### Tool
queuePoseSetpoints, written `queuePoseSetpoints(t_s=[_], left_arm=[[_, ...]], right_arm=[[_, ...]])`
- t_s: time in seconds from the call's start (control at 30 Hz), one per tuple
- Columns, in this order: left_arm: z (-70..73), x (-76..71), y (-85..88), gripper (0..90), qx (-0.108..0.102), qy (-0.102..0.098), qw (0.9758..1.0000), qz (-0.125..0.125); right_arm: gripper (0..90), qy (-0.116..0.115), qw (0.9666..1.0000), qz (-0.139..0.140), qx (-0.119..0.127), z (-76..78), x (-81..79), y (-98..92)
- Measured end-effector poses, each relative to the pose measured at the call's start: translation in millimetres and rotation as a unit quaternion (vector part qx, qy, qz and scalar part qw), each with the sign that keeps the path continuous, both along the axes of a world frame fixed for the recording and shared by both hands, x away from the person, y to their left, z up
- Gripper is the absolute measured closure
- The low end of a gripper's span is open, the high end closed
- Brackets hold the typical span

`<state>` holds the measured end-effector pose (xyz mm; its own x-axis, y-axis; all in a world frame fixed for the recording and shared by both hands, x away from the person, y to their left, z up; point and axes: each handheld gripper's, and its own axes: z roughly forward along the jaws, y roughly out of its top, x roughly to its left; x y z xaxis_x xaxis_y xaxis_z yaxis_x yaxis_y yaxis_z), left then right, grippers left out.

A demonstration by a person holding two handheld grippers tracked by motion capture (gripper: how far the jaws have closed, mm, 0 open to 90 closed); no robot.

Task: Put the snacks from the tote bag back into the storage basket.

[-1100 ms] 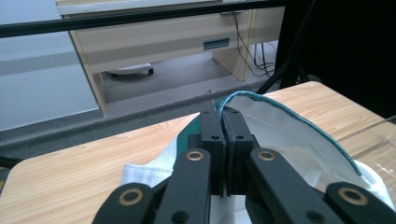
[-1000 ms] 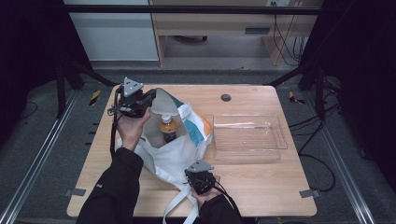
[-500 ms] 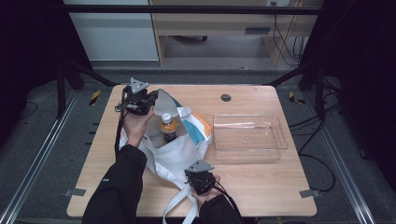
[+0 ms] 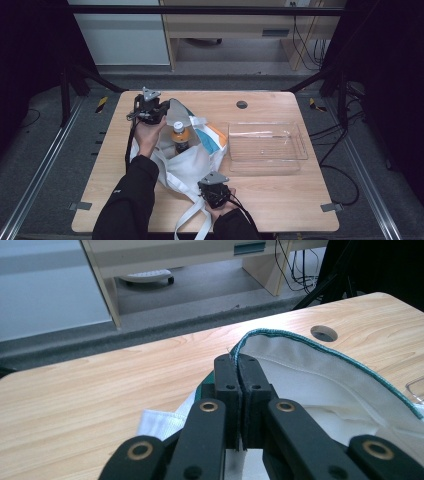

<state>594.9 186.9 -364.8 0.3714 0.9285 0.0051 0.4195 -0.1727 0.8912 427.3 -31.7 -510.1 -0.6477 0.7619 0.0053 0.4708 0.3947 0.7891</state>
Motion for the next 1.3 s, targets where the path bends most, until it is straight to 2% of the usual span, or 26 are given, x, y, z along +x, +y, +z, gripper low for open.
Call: queuePoseSetpoints(t_s=[0.2,0.37,0.53,0.63,0.67,0.7,0.77,0.8,0.97,1.0,1.1,1.2,1.3], left_arm=[[-9.0,4.8,-0.7,88.4,0.004,0.004,1.0000,-0.001],[-17.2,7.7,-2.0,88.3,0.019,0.010,0.9998,0.001],[-18.7,8.6,3.2,88.0,0.014,0.013,0.9998,-0.007],[-15.2,5.8,6.4,86.5,0.018,0.007,0.9997,-0.017],[-13.5,4.2,7.6,80.6,0.015,0.004,0.9997,-0.021],[-11.2,1.9,9.3,80.6,0.014,-0.003,0.9996,-0.025],[-6.8,-3.1,12.6,74.5,0.019,-0.011,0.9992,-0.032],[-2.2,-9.6,16.6,69.8,0.025,-0.016,0.9986,-0.044],[0.8,-23.6,23.2,65.7,0.043,-0.031,0.9972,-0.053],[-0.5,-26.3,25.3,65.0,0.051,-0.028,0.9969,-0.053],[-7.8,-27.8,28.9,65.0,0.060,-0.015,0.9966,-0.054],[-18.5,-23.9,31.8,65.8,0.059,0.000,0.9970,-0.050],[-25.5,-18.1,31.4,70.4,0.062,0.014,0.9968,-0.048]], right_arm=[[90.0,0.000,1.0000,0.000,0.000,0.0,0.0,0.0],[90.0,-0.001,1.0000,0.000,0.000,-0.1,-0.1,0.1],[90.0,-0.001,1.0000,0.000,0.000,-0.2,0.0,0.1],[90.0,-0.001,1.0000,0.000,0.000,-0.1,0.0,0.1],[90.0,-0.001,1.0000,0.000,-0.001,0.0,-0.1,0.1],[90.0,-0.001,1.0000,0.000,-0.001,0.0,-0.1,0.1],[90.0,-0.001,1.0000,0.000,0.000,0.0,0.0,0.0],[90.0,-0.001,1.0000,0.000,-0.001,-0.1,-0.1,0.1],[90.0,-0.001,1.0000,0.000,-0.001,-0.1,-0.1,0.2],[90.0,-0.003,1.0000,0.001,-0.001,-0.2,0.0,0.2],[90.0,-0.001,1.0000,0.000,-0.001,0.0,-0.2,0.3],[90.0,0.000,1.0000,-0.001,-0.001,0.0,-0.3,0.3],[90.0,0.000,1.0000,-0.001,0.000,0.0,-0.3,0.2]])
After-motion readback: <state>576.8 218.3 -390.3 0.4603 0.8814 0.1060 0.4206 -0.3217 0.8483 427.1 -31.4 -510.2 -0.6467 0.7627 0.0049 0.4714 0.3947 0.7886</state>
